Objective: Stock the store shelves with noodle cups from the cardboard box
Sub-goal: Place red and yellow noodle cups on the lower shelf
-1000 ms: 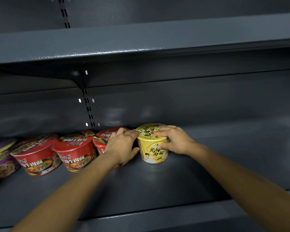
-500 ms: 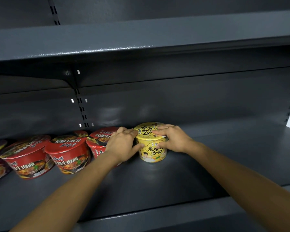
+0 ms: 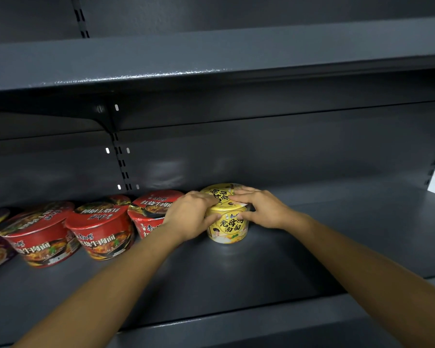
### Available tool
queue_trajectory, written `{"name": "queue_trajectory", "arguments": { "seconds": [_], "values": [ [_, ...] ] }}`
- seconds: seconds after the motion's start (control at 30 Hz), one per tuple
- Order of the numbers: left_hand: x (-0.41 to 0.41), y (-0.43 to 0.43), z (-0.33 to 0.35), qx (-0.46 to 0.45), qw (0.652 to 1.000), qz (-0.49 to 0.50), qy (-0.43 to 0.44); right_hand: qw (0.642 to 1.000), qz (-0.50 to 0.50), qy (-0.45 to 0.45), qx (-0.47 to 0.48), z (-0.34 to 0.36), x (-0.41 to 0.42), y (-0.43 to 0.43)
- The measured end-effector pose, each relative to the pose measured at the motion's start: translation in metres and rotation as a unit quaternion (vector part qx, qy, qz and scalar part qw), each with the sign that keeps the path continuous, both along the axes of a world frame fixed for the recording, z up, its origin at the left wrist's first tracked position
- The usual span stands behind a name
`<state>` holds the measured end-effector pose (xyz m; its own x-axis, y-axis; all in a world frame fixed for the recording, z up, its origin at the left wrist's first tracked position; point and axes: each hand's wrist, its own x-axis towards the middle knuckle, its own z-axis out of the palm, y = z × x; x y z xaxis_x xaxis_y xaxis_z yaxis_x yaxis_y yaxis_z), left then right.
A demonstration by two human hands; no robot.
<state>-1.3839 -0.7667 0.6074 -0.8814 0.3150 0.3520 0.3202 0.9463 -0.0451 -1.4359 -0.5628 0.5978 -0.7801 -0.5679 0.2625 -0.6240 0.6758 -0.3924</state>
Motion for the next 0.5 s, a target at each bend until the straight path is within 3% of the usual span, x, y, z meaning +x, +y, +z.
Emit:
{"name": "queue_trajectory", "arguments": {
  "seconds": [0.5],
  "values": [
    [0.022, 0.004, 0.008, 0.021, 0.999, 0.025, -0.003, 1.0, 0.009, -0.012, -0.005, 0.011, 0.015, -0.002]
  ]
}}
